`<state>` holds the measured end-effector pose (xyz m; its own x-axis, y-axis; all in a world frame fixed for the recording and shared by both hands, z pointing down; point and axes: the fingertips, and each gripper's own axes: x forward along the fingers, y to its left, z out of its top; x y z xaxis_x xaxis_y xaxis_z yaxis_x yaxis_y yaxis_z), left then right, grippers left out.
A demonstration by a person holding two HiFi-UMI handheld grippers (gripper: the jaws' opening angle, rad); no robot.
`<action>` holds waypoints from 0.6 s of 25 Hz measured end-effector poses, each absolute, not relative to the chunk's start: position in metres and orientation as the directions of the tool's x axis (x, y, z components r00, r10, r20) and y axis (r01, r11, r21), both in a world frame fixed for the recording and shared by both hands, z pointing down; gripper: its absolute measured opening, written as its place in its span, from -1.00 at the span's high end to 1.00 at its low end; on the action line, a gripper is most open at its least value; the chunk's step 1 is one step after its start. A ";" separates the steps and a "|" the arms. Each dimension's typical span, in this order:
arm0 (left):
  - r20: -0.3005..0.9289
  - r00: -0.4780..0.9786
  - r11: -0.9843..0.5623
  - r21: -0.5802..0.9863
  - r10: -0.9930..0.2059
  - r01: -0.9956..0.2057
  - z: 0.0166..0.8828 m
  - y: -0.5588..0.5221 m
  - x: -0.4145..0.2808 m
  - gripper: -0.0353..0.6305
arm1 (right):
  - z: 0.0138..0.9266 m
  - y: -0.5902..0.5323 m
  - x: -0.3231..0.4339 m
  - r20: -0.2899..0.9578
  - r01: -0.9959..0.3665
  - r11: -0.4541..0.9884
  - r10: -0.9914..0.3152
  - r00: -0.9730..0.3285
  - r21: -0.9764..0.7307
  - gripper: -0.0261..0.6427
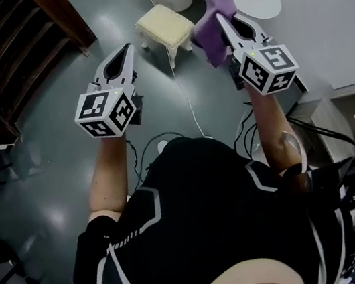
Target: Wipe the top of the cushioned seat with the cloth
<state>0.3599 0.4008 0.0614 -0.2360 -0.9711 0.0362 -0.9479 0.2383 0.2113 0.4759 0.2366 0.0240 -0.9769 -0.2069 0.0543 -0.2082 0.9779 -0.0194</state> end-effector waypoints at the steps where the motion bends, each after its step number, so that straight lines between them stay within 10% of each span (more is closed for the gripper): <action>1: 0.038 -0.235 0.238 0.210 -0.971 -0.948 0.063 0.404 0.356 0.88 | 0.025 0.239 0.472 0.056 -0.210 0.977 -0.209 -0.976 -0.017 0.85; 15: 0.028 -0.174 0.176 0.222 -0.984 -0.959 0.078 0.434 0.310 0.88 | 0.042 0.281 0.421 0.098 -0.239 0.971 -0.238 -0.966 0.009 0.84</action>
<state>0.3102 0.4342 0.0779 -0.1737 -0.9844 0.0281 -0.9590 0.1755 0.2225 0.4214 0.2812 0.0423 -0.9662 -0.2385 0.0980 -0.2388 0.9710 0.0088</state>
